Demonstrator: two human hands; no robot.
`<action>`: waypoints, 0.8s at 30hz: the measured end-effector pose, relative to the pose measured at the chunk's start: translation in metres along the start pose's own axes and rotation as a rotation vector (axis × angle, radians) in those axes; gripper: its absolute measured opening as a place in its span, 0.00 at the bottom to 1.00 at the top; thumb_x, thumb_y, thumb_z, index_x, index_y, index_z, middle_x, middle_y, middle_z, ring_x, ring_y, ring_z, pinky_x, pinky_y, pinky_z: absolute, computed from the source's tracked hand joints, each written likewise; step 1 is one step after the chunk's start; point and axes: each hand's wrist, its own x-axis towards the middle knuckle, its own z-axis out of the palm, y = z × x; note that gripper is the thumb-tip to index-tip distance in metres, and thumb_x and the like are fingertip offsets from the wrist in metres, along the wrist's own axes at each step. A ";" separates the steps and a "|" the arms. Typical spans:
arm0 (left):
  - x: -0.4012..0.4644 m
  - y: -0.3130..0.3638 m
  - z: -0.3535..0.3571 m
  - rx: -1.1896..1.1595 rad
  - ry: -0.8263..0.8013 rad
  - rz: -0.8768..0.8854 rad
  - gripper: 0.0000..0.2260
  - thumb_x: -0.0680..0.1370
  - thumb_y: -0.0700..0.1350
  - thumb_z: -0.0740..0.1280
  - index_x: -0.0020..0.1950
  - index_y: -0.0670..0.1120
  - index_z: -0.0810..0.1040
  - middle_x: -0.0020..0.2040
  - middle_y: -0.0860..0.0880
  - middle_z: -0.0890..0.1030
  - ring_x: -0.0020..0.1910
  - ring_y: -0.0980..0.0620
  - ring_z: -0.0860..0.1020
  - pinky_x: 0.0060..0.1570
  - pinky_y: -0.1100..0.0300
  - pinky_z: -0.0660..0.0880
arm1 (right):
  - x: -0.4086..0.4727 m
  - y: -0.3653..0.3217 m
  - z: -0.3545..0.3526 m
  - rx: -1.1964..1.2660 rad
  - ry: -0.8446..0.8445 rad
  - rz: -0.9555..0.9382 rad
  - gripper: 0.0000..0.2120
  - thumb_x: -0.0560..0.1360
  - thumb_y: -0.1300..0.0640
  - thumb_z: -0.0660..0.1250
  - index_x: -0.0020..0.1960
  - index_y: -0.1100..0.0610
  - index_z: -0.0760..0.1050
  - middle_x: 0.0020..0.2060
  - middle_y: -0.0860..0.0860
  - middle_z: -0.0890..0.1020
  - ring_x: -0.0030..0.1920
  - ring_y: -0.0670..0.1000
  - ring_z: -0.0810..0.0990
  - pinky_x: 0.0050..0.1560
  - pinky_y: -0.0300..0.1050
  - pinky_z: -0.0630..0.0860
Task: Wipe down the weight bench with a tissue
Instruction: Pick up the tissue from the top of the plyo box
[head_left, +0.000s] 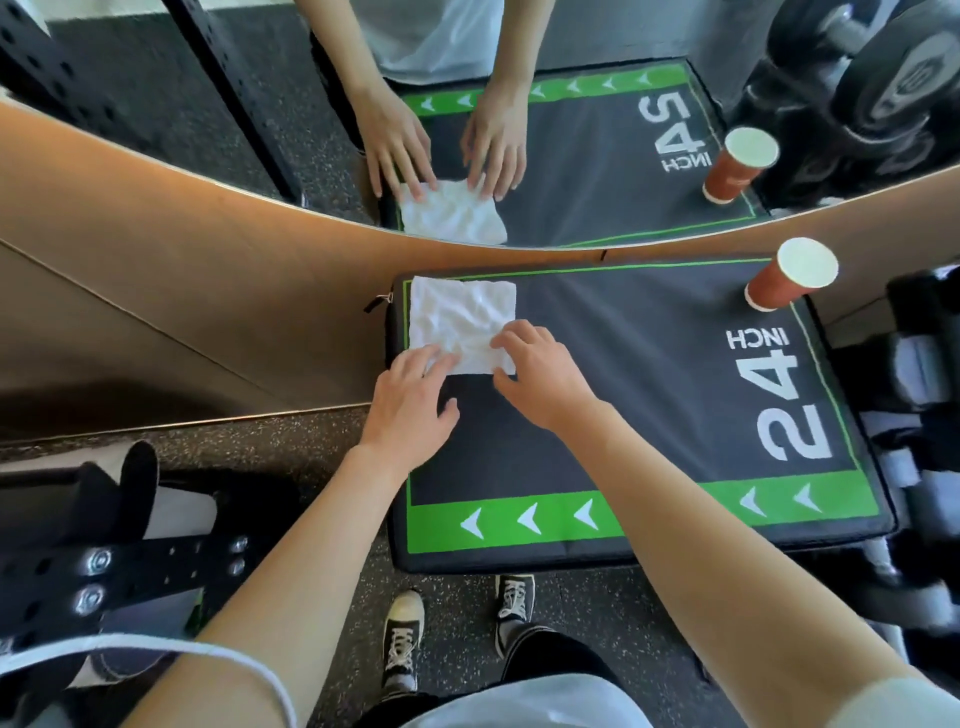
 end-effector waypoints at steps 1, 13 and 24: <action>0.001 0.001 0.002 -0.010 0.005 -0.010 0.24 0.79 0.49 0.68 0.75 0.50 0.72 0.76 0.48 0.70 0.76 0.45 0.64 0.70 0.43 0.69 | 0.001 0.003 0.001 -0.012 0.008 -0.014 0.18 0.80 0.52 0.65 0.69 0.53 0.74 0.68 0.48 0.73 0.65 0.57 0.73 0.59 0.53 0.74; -0.017 0.017 0.015 0.035 0.025 0.056 0.22 0.76 0.49 0.70 0.71 0.50 0.76 0.72 0.49 0.74 0.74 0.45 0.68 0.68 0.44 0.71 | -0.043 0.021 0.018 -0.085 0.151 -0.050 0.15 0.77 0.53 0.67 0.63 0.53 0.77 0.63 0.47 0.76 0.60 0.56 0.75 0.61 0.54 0.69; -0.077 0.035 0.033 0.035 -0.062 0.307 0.23 0.76 0.48 0.69 0.72 0.50 0.76 0.72 0.49 0.73 0.74 0.43 0.68 0.69 0.39 0.68 | -0.165 0.004 0.042 -0.108 0.215 0.121 0.16 0.76 0.52 0.69 0.62 0.53 0.77 0.61 0.49 0.77 0.61 0.57 0.75 0.63 0.55 0.70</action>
